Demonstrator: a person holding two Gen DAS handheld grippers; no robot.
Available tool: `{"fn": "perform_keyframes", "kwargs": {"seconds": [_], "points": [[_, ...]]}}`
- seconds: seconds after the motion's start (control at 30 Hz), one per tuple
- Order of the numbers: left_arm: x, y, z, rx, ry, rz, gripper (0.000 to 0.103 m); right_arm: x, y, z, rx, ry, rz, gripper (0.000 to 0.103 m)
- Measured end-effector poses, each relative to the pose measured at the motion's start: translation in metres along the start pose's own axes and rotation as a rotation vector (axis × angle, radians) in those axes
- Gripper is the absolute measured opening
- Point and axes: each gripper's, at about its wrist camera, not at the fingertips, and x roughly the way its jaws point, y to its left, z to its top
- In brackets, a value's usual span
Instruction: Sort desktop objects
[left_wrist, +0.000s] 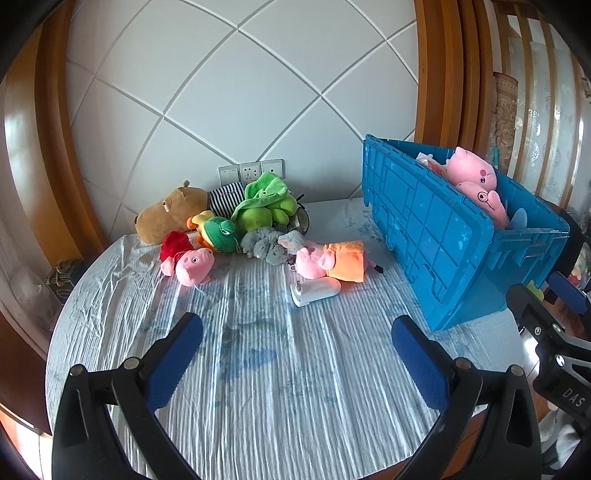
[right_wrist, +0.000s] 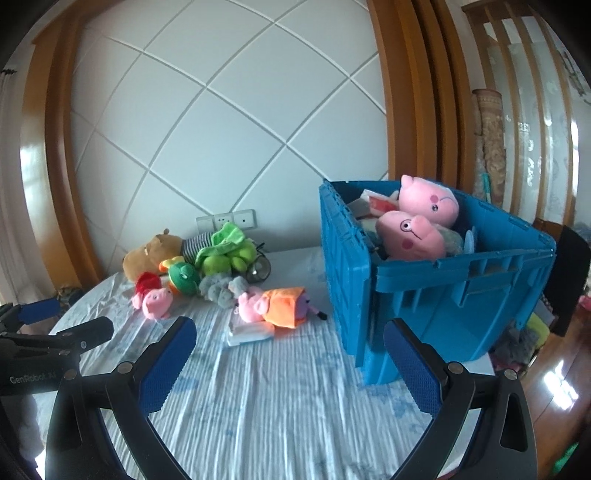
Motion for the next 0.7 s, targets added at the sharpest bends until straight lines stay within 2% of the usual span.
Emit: {"fn": "perform_keyframes", "kwargs": {"seconds": [0.7], "points": [[0.002, 0.009, -0.005, -0.032, -0.002, 0.017, 0.103, 0.006, -0.001, 0.001, 0.006, 0.010, -0.002, 0.103]]}}
